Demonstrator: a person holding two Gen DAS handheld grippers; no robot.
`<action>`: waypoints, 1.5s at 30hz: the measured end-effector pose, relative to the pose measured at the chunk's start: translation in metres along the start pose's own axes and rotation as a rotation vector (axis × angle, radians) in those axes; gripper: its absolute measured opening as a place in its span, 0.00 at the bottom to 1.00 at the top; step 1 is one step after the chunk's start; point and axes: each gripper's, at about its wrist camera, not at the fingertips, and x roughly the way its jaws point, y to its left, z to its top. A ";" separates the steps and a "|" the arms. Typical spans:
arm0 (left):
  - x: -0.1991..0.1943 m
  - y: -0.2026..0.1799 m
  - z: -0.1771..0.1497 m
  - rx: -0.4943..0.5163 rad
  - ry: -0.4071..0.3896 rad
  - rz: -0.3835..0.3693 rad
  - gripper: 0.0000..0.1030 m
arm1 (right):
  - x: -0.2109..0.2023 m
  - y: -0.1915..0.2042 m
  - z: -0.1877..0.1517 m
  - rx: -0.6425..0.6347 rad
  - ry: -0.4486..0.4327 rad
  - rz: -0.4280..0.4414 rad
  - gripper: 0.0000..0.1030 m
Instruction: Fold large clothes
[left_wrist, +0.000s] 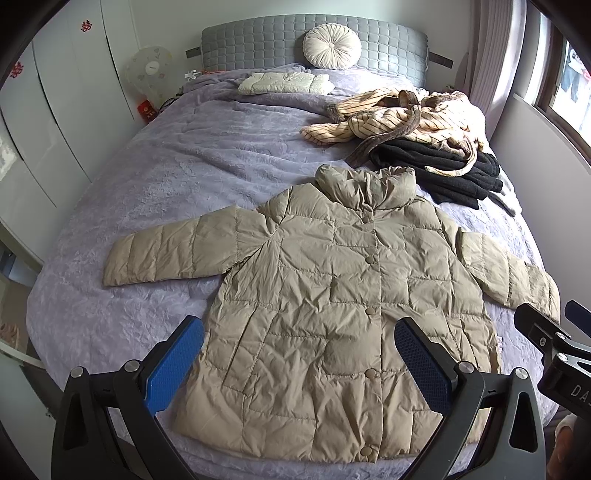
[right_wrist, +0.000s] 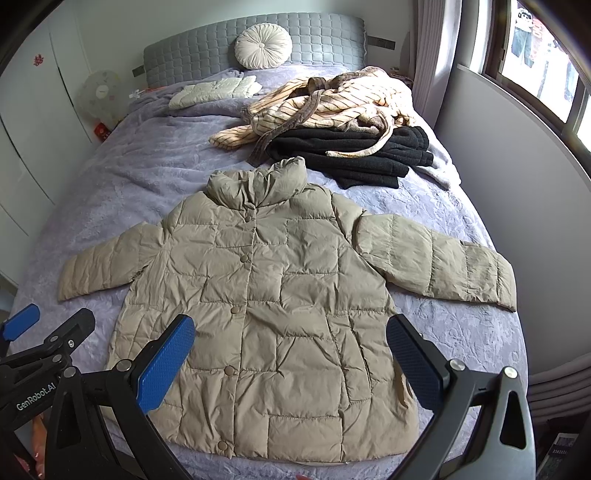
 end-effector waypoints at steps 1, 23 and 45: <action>0.000 0.000 0.000 -0.001 0.001 0.000 1.00 | 0.001 0.002 0.001 -0.001 0.000 0.000 1.00; 0.000 0.001 0.000 0.001 0.001 0.000 1.00 | -0.001 0.000 0.000 0.000 0.000 0.001 1.00; 0.000 0.001 -0.001 0.002 0.001 0.000 1.00 | -0.001 -0.001 -0.001 0.001 0.002 0.001 1.00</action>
